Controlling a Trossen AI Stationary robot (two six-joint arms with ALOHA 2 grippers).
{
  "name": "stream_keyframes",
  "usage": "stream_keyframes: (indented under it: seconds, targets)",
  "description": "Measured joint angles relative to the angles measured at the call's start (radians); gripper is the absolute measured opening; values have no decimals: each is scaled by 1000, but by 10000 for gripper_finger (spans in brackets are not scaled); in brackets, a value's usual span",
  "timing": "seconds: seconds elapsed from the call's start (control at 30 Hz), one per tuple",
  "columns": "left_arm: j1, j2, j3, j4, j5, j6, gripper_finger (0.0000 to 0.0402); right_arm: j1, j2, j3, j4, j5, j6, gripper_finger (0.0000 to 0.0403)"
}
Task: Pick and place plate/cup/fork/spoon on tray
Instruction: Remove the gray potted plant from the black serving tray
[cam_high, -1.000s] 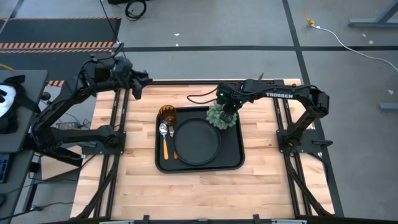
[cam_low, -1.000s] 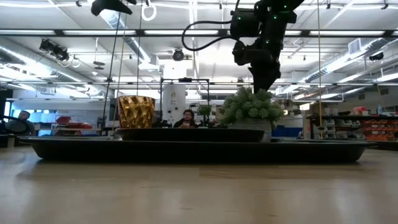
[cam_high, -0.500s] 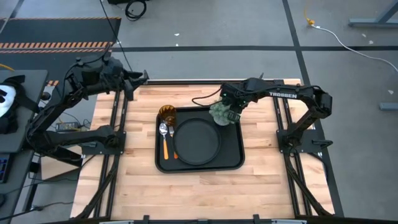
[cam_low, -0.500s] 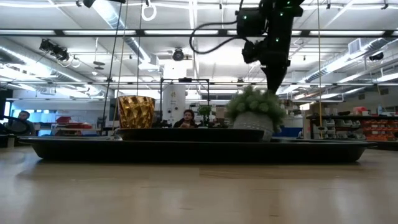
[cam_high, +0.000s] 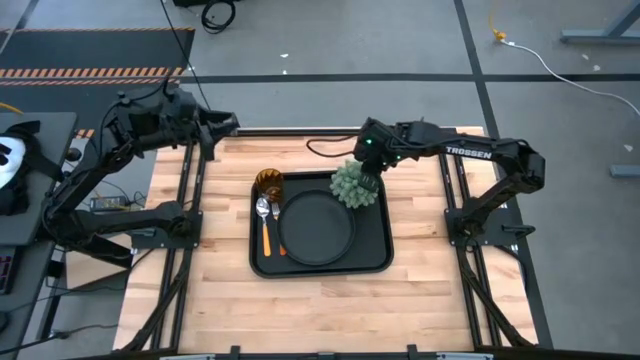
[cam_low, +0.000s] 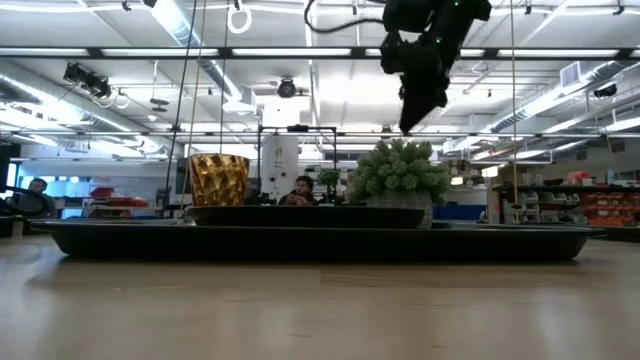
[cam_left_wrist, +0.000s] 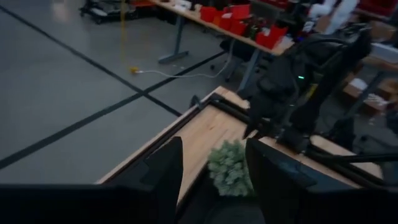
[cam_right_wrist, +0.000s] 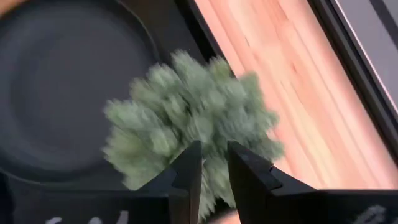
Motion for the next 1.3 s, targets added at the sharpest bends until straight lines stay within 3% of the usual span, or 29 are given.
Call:
stream_keyframes:
  seconds: [0.13, 0.4, 0.67, 0.83, 0.97, 1.1, 1.3]
  targets:
    - [0, 2, 0, 33, 46, -1, 180, 0, -11, 0, 86, -94, -41, 83]
    - [0, 2, -65, 194, 116, 19, 164, -4, -62, 0, 231, -175, -112, 68]
    - [-52, 13, -288, 602, 135, -61, 90, -4, -217, 0, 237, -194, -147, 7]
    - [-145, 32, -342, 806, 69, -60, 11, -3, -321, 0, 210, -260, -153, 12]
    - [-284, 53, -338, 821, -83, 24, 9, 7, -383, 0, 224, -358, -149, 9]
    - [-382, 66, -338, 813, -211, 48, 8, 24, -420, 0, 269, -366, -100, 5]
    - [-411, 63, -338, 807, -224, 47, 18, 28, -450, 0, 268, -366, -90, 21]
